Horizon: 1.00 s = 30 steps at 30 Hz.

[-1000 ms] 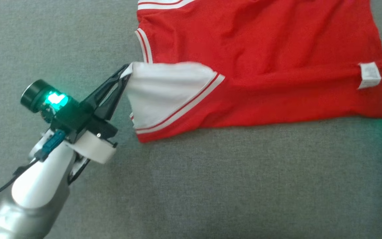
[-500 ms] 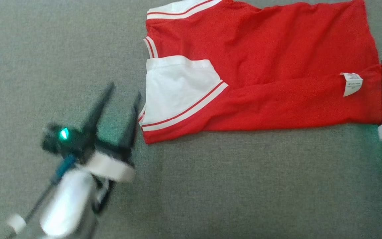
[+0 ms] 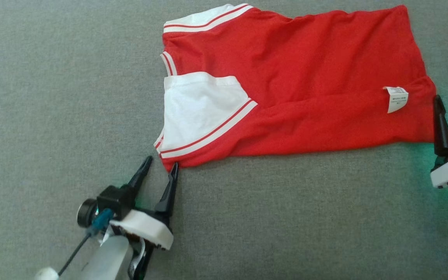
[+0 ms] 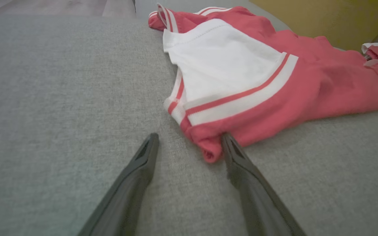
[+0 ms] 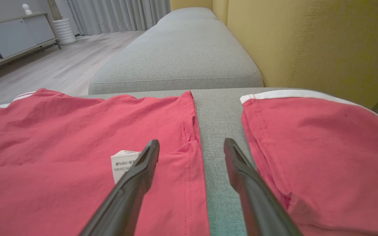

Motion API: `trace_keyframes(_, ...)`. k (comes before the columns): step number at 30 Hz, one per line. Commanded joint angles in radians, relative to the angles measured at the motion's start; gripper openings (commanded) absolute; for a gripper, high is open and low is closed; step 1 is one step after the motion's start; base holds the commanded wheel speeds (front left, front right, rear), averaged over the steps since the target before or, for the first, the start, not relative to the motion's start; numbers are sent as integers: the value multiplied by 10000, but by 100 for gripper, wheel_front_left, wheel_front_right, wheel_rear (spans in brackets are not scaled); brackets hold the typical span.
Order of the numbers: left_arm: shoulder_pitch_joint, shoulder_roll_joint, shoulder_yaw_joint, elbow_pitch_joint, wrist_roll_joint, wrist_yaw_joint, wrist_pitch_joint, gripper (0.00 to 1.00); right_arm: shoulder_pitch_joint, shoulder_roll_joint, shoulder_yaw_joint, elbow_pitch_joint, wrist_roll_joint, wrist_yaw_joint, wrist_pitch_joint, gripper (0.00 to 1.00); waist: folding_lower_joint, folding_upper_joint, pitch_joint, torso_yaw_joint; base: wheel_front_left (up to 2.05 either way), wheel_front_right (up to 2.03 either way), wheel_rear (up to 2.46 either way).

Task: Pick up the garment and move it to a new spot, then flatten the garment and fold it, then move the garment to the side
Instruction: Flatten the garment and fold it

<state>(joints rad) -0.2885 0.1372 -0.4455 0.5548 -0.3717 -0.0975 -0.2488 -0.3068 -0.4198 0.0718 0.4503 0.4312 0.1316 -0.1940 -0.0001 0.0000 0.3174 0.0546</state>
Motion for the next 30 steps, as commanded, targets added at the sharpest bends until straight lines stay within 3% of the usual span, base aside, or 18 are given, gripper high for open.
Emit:
trace_keyframes(1,-265,41,283,170,-161,-40,125,100,148,-165,74,-257,19,-9,-37,100,1,0,-4,-21,0,0,0)
trace_keyframes(3,-386,-4,235,373,-234,-89,107,97,171,-165,48,-201,32,-9,-11,100,1,0,-14,-24,0,0,0)
trace_keyframes(4,-440,-22,202,457,-258,-113,94,85,187,-159,27,-160,45,-9,0,100,1,0,-23,-17,0,0,0)
trace_keyframes(6,-535,-54,104,578,-320,-172,61,4,223,-143,-12,-42,80,-9,52,100,1,0,-33,8,0,0,0)
trace_keyframes(7,-575,-67,15,632,-342,-202,52,0,241,-136,-38,39,96,-9,85,100,1,0,-47,30,0,0,0)
trace_keyframes(20,-590,245,-102,222,-525,-295,-106,0,517,6,-123,1243,322,-9,1230,100,1,0,-333,513,0,0,0)
trace_keyframes(21,-569,268,-79,152,-516,-287,-110,0,574,7,-78,1234,391,-9,1375,85,1,0,-358,529,0,0,0)
trace_keyframes(22,-540,300,-52,79,-493,-260,-114,0,650,4,-14,1208,463,-9,1527,56,1,0,-401,543,0,0,0)
trace_keyframes(23,-502,338,-32,4,-465,-236,-117,0,727,-3,47,1156,547,-9,1668,38,1,0,-426,547,0,0,0)
trace_keyframes(24,-449,372,-7,-76,-456,-226,-119,0,803,-7,103,1105,645,-9,1815,0,1,0,-468,540,0,0,0)
trace_keyframes(30,72,695,96,-599,-325,-140,-126,0,1179,-249,239,730,1055,-9,2236,0,1,0,-816,467,0,0,0)
